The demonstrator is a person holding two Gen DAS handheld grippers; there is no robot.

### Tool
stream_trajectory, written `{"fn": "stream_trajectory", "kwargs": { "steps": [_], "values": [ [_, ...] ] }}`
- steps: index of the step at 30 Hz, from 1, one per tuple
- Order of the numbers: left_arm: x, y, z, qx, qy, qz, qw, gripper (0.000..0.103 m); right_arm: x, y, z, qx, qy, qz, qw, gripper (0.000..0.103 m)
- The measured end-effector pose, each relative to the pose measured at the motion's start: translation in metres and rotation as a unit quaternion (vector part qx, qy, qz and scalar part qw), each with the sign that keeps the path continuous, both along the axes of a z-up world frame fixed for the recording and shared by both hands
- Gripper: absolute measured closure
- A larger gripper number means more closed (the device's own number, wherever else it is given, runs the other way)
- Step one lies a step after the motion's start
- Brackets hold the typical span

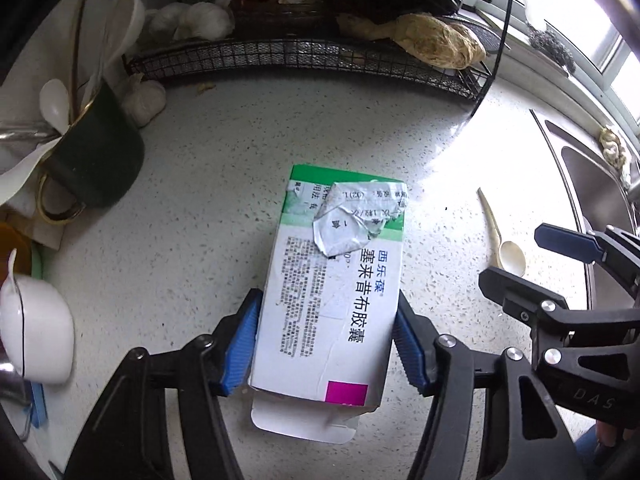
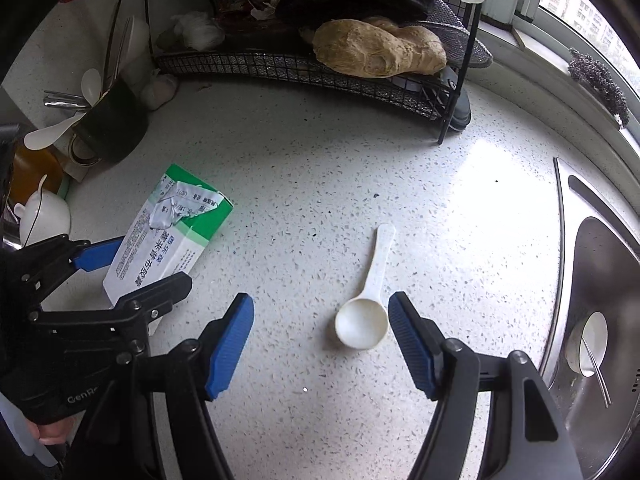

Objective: Collect trash
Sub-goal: 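Grasp the white plastic scoop with the right tool while the left tool holds the box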

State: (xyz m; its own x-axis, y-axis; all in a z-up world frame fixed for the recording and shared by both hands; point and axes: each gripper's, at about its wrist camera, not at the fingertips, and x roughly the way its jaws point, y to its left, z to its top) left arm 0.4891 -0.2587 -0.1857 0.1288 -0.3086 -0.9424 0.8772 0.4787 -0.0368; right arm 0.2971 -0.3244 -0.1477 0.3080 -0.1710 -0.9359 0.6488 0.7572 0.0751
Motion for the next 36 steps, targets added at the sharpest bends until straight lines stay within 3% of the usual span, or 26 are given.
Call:
{"fn": "stream_trajectory", "kwargs": {
  "steps": [11,21,31,32,36],
  "values": [
    [-0.024,-0.007,0.006,-0.01,0.008,0.028,0.9995,0.043,-0.055,-0.005,0.006,-0.009,-0.002,0.01,1.0,0.035],
    [-0.025,-0.014,-0.007,0.007,0.009,0.019,0.9998,0.043,-0.058,-0.004,-0.011,0.016,0.021,0.017,1.0,0.035],
    [-0.014,-0.026,-0.019,0.019,0.004,0.011,0.9997,0.043,-0.022,-0.02,-0.031,0.022,0.023,0.027,0.999,0.035],
    [-0.014,-0.027,-0.021,0.019,0.007,0.011,0.9997,0.043,-0.02,-0.021,-0.031,0.022,0.021,0.03,0.999,0.037],
    [-0.019,-0.029,-0.023,0.021,0.007,0.008,0.9997,0.043,-0.009,-0.026,-0.029,0.016,0.03,0.051,0.998,0.06]
  ]
}}
